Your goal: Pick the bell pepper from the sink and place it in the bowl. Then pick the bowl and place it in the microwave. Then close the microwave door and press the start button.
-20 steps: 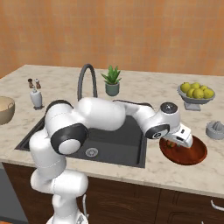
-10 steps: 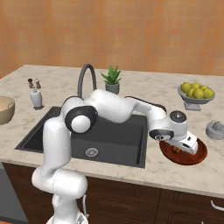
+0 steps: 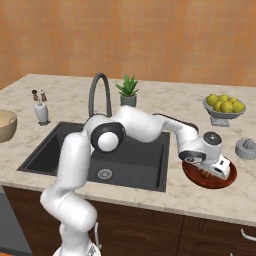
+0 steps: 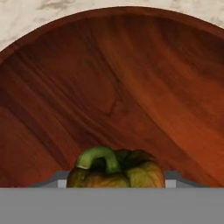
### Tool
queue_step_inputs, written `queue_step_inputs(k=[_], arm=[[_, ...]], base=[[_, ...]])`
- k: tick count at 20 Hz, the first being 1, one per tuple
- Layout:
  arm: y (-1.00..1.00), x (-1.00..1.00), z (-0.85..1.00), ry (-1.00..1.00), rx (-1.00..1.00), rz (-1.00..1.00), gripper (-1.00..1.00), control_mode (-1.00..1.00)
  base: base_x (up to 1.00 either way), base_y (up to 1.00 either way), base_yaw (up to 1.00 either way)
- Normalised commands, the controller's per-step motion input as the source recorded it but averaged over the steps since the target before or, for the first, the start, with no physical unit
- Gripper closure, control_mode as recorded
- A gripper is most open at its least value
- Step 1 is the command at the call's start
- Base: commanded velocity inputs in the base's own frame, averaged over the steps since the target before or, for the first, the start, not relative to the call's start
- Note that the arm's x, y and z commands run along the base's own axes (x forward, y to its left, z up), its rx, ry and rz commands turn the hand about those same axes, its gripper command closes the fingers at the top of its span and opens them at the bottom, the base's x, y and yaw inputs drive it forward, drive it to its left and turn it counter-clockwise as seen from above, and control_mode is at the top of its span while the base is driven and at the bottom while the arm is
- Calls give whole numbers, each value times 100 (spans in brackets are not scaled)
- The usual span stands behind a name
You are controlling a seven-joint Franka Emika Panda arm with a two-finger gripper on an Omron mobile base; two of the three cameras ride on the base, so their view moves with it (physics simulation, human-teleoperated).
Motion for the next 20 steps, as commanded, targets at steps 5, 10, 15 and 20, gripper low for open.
queue_step_inputs(k=[5, 10, 15, 20], arm=[[0, 4, -6, 0, 0, 0, -100, -100], [0, -8, 51, 0, 0, 0, -100, -100], [39, -5, 62, -3, -10, 0, -100, -100], [76, 1, 20, 5, -10, 0, -100, -100]], base=[[0, 0, 0], [0, 0, 0], [0, 0, 0], [0, 0, 0]])
